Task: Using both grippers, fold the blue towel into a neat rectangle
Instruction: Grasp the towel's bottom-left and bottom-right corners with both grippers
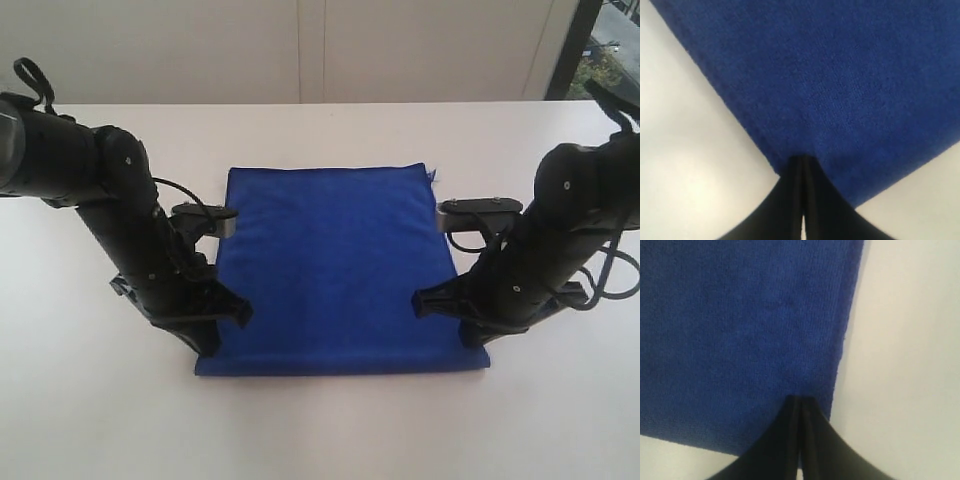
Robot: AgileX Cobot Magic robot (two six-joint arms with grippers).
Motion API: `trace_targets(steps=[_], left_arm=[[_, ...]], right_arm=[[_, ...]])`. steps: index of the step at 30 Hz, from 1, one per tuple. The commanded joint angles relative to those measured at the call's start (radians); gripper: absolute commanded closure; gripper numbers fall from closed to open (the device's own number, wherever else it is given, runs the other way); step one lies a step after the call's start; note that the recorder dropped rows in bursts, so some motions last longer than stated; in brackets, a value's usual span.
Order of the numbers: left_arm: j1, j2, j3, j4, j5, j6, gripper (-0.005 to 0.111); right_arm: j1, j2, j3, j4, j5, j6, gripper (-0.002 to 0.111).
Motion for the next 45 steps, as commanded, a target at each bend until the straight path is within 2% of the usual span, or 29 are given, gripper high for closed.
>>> trace_targets(steps=[1,7,13,19,24,28,32,35,45], left_arm=[[-0.005,-0.064,-0.028,0.003,0.061,0.005,0.107],[-0.003,-0.153,-0.051,0.008,0.132,0.160,0.107],[-0.003,-0.181,-0.051,0.008,0.240,0.544,0.107],[-0.003,-0.181,-0.028,0.005,0.244,0.734,0.107],[-0.003,-0.181,0.005,-0.015,0.182,0.917,0.106],[-0.003,-0.181,0.032,-0.038,0.150,1.034,0.091],[-0.003,-0.168,0.053,-0.094,0.126,1.093,0.076],[-0.003,-0.144,0.053,-0.096,0.113,1.093,0.069],[-0.003,-0.091,0.053,-0.096,0.108,1.117,0.067]], right_arm=[[-0.002,-0.070,-0.011,-0.012,0.033,-0.001,0.108],[-0.002,-0.171,-0.035,-0.035,0.121,-0.119,0.108],[-0.002,-0.199,-0.035,-0.032,0.171,-0.508,0.108],[-0.002,-0.195,-0.029,-0.012,0.187,-0.829,0.107],[-0.002,-0.185,-0.029,0.006,0.203,-1.054,0.090],[-0.002,-0.183,-0.029,-0.006,0.218,-1.188,0.077],[-0.002,-0.153,-0.028,-0.006,0.218,-1.244,0.077],[-0.002,-0.124,-0.021,-0.006,0.207,-1.244,0.077],[-0.002,-0.099,0.043,-0.001,0.099,-1.313,0.077]])
